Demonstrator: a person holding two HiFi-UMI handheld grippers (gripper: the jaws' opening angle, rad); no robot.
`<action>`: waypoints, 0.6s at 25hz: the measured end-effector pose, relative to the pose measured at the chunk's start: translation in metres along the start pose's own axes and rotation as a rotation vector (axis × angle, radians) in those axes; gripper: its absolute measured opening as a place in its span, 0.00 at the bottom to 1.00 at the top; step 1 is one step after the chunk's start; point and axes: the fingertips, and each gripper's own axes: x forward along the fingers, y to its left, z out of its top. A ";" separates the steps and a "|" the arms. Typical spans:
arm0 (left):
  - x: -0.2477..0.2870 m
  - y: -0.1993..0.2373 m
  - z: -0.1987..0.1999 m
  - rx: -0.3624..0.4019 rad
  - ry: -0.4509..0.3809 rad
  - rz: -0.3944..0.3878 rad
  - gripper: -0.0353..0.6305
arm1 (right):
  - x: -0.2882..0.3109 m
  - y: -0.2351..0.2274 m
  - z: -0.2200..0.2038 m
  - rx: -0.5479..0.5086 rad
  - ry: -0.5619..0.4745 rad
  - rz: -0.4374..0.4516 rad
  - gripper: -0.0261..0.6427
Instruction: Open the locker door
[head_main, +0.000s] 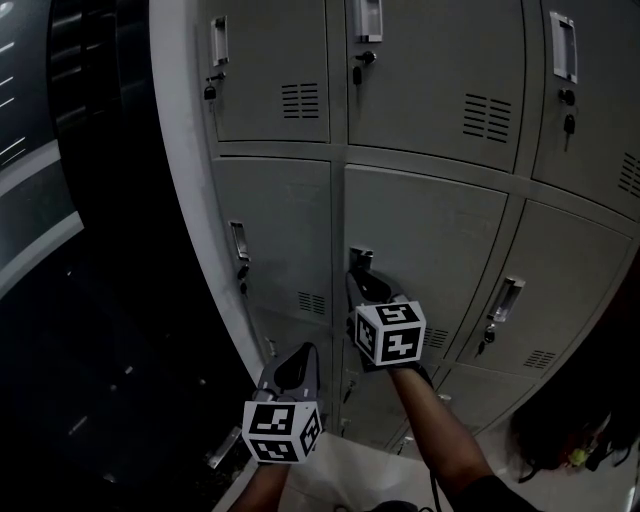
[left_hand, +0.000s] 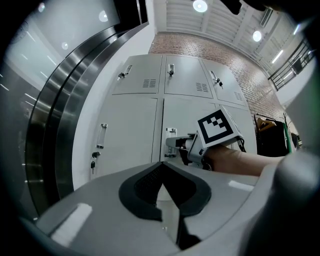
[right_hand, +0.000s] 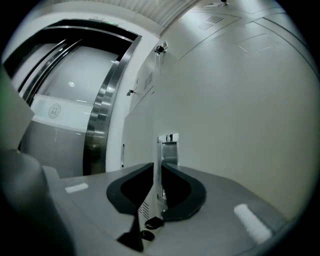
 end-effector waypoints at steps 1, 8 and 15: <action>-0.001 -0.001 -0.001 -0.002 0.000 0.000 0.06 | -0.003 0.003 0.000 -0.009 0.001 0.006 0.11; -0.011 -0.005 0.000 -0.016 -0.015 0.023 0.06 | -0.035 0.025 0.001 -0.031 -0.004 0.048 0.06; -0.023 -0.022 0.007 -0.030 -0.043 0.047 0.06 | -0.074 0.049 0.003 -0.087 -0.013 0.108 0.06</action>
